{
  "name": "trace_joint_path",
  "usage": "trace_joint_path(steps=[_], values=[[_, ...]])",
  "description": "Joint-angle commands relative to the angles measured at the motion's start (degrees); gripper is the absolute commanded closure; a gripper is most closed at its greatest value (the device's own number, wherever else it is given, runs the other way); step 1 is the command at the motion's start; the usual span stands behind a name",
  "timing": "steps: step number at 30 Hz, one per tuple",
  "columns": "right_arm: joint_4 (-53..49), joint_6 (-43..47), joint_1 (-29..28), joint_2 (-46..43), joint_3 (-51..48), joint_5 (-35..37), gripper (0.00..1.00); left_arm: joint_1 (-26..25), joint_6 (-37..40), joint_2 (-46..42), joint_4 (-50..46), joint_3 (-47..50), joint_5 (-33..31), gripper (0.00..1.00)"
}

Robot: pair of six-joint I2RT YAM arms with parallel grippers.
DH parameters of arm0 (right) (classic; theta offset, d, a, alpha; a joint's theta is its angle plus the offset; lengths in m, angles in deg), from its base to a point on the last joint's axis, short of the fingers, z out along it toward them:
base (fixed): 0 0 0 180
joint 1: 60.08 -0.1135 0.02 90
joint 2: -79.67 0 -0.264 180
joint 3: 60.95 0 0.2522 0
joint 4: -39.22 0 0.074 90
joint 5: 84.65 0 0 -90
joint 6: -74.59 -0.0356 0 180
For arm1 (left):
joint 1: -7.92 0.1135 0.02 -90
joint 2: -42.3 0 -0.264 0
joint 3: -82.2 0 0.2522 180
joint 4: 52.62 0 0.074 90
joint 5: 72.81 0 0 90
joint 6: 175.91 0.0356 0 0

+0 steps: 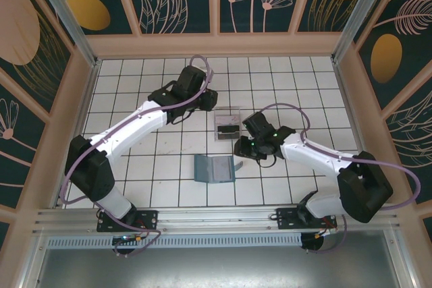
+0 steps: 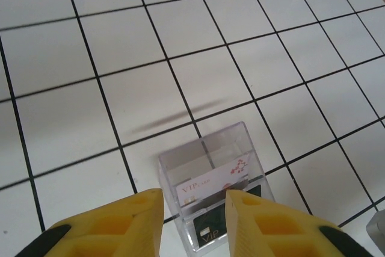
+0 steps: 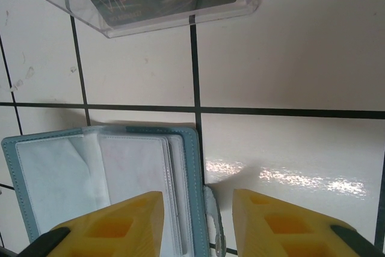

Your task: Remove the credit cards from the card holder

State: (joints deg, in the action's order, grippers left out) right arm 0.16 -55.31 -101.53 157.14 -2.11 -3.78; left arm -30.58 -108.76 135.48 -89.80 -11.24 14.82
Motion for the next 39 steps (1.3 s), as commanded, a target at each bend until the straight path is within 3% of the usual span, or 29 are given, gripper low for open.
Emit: trace_joint_path(steps=[1,13,27,32,39], values=[[-0.05,0.99,-0.79,0.94,1.2,-0.45,0.63,0.39,-7.57,0.53,-2.07,2.32,1.23,0.66],[0.99,2.21,-1.62,3.33,0.84,-1.75,0.62,-5.57,-14.15,-0.74,-3.35,7.59,0.19,0.68],[2.44,1.58,-2.13,4.37,-2.78,-0.98,0.65,-13.05,-22.18,-0.98,-1.54,16.37,3.38,0.7],[2.6,1.15,-2.36,4.01,-3.98,-1.07,0.72,-14.79,-23.84,-1.93,-1.27,18.84,3.25,0.7],[4.2,-0.63,-3.91,3.08,-5.14,-1.77,0.9,-16.4,-26.05,-3.67,-0.63,22.18,3.35,0.71]])
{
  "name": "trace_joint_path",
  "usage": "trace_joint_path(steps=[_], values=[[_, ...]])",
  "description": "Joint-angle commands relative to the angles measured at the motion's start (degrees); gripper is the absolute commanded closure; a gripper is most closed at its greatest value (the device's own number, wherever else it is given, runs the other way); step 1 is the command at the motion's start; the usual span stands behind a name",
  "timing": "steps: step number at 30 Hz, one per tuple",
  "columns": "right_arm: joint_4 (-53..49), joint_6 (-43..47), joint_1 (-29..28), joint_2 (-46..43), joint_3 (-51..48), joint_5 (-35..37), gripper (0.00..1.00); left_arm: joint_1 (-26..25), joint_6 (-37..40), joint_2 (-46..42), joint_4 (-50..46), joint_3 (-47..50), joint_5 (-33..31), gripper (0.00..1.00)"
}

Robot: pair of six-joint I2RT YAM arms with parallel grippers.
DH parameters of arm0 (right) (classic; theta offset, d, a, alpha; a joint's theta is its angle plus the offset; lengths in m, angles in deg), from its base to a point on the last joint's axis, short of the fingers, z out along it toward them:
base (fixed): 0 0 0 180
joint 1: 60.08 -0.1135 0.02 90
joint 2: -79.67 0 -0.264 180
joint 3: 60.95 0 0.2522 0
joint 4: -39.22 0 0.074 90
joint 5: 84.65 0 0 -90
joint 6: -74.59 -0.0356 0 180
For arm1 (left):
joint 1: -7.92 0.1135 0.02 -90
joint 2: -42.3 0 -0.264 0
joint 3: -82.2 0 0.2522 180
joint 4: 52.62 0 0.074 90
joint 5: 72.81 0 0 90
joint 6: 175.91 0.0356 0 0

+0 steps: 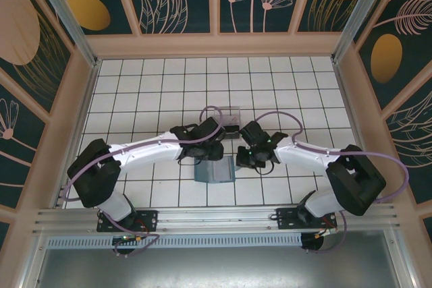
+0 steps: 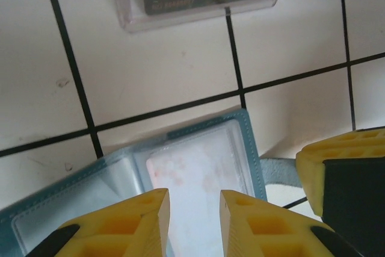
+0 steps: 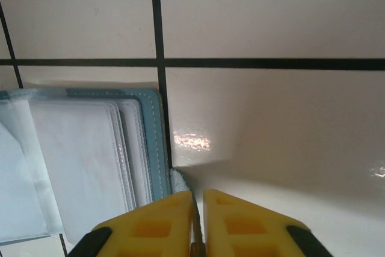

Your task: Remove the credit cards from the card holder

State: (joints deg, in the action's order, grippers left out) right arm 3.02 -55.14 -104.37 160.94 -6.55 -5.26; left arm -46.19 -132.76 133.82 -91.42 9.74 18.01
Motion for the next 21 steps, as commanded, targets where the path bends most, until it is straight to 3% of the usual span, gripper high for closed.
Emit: trace_joint_path(steps=[1,7,21], values=[[1.48,-1.17,-1.57,-0.71,-0.65,-0.29,0.92,-1.08,-2.38,-2.26,1.28,1.69,0.35,0.71],[3.56,-3.79,-3.64,-0.96,-1.18,-1.0,0.98,-3.43,-4.5,-2.32,2.53,4.16,1.74,0.69],[5.48,-7.36,-4.44,-2.44,-2.46,-0.42,0.98,-7.28,-5.62,3.45,0.6,3.77,1.33,0.6]])
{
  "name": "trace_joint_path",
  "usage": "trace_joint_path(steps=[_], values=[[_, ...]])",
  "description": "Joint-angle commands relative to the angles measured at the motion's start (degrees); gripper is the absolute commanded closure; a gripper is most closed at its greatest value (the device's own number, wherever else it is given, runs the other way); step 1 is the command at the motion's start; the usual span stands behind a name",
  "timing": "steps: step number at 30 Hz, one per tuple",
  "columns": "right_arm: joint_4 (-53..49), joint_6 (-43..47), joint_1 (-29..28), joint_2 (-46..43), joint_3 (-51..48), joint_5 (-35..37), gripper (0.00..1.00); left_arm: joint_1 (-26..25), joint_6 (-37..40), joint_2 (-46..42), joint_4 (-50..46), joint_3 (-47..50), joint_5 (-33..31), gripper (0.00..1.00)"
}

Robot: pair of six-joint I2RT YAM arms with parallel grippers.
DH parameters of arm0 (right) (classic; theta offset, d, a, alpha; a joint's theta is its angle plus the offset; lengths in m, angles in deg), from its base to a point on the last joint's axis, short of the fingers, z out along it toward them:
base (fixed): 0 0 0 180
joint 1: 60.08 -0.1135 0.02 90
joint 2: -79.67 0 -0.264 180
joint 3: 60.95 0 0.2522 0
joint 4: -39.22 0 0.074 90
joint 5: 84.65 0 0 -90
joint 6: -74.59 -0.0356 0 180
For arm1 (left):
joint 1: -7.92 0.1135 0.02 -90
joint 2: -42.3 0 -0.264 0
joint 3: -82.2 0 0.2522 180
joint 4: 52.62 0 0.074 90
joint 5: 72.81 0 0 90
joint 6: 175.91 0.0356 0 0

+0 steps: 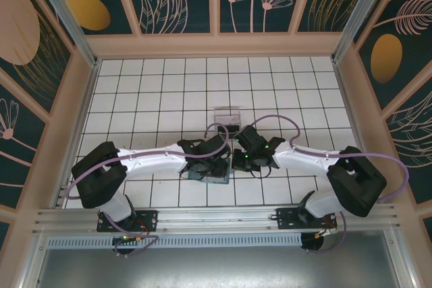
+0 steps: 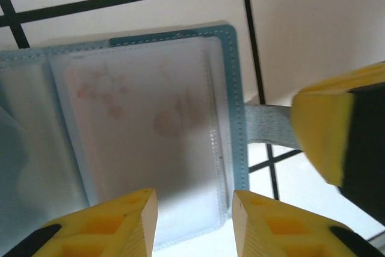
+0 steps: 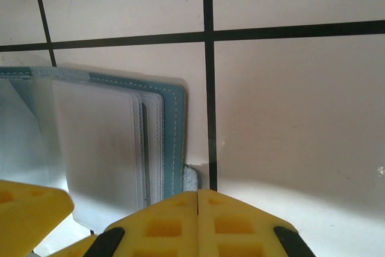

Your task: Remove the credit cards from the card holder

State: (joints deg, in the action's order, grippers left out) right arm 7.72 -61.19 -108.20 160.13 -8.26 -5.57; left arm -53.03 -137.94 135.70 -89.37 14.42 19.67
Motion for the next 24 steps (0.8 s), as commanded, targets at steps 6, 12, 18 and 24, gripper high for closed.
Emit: trace_joint_path(steps=[6,12,18,24], values=[[0.85,-1.6,-0.63,-1.69,-0.71,-0.57,0.98,-0.88,-0.04,3.35,-1.56,-1.35,-0.46,0.58],[0.65,-1.65,-0.84,-1.63,-0.55,-0.51,0.98,-1.13,0.26,4.42,-3.32,-1.35,-1.88,0.55],[0.61,-1.84,-0.95,-1.63,-0.53,-0.51,0.98,-1.61,0.34,6.33,-7.05,-3.81,-5.02,0.48],[0.28,-1.97,-0.99,-2.25,-0.35,-0.24,0.98,-1.89,-0.1,7.76,-10.52,-4.89,-8.04,0.5]])
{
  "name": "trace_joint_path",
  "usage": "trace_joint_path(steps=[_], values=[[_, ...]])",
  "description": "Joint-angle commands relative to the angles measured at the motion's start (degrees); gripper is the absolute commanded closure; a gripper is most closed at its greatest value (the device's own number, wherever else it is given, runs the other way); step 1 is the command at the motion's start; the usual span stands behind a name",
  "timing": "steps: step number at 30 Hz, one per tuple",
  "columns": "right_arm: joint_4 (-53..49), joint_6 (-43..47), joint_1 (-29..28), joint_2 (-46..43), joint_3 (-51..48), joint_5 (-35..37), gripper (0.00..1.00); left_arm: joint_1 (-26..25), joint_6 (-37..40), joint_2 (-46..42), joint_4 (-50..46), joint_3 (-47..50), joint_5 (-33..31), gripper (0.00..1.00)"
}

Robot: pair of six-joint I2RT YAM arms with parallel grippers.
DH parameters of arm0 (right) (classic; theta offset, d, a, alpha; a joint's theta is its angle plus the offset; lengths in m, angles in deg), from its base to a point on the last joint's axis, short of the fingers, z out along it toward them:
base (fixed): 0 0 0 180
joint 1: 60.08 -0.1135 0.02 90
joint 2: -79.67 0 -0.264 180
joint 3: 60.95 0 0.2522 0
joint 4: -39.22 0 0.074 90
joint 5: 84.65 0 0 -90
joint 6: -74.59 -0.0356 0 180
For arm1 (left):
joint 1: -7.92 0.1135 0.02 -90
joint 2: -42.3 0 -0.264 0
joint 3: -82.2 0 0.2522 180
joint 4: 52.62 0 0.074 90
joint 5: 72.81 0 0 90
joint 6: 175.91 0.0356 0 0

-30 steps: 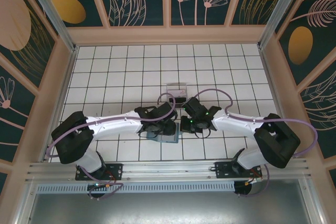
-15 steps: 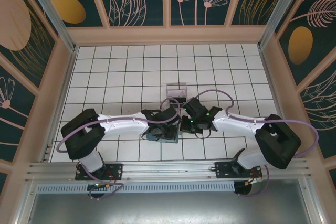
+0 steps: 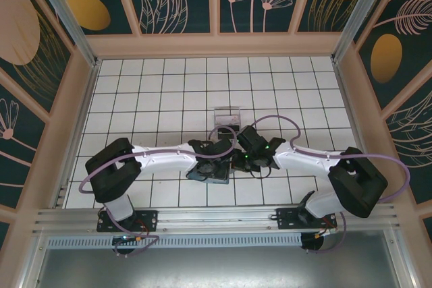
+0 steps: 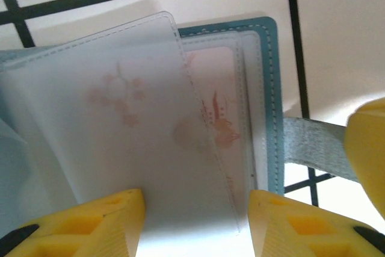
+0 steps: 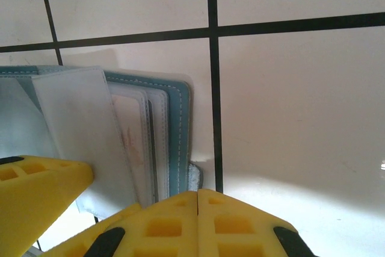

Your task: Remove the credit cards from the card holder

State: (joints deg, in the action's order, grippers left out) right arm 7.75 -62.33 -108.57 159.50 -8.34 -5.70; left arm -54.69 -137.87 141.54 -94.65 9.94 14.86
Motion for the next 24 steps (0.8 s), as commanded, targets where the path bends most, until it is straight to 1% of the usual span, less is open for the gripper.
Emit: trace_joint_path(steps=[1,9,11,13,16,20,24], values=[[0.23,-0.86,-0.59,-1.7,-0.27,-0.11,0.98,-0.31,-0.31,2.17,-5.49,-0.47,-3.58,0.51],[-0.31,-1.14,-0.73,-2.58,-0.53,0.06,0.98,-0.46,-0.89,3.23,-5.48,-0.05,-4.18,0.56],[-0.49,-1.11,-0.73,-2.66,-0.54,0.06,0.98,-0.47,-0.79,3.24,-5.55,-0.28,-4.35,0.61],[-0.65,-1.1,-0.69,-2.71,-0.44,0.22,0.98,-0.47,-0.75,2.63,-5.81,-0.55,-4.93,0.69],[-0.95,-1.07,-0.74,-2.75,-0.36,0.62,0.98,-0.46,-0.93,1.0,-6.63,-1.31,-6.35,0.75],[-1.63,-1.02,-0.73,-3.1,-0.27,1.37,0.99,-0.49,-1.54,-2.39,-8.84,-2.13,-9.07,0.73],[-1.98,-1.0,-0.73,-3.19,-0.37,1.64,0.99,-0.49,-2.19,-4.68,-11.42,-2.33,-11.39,0.65]])
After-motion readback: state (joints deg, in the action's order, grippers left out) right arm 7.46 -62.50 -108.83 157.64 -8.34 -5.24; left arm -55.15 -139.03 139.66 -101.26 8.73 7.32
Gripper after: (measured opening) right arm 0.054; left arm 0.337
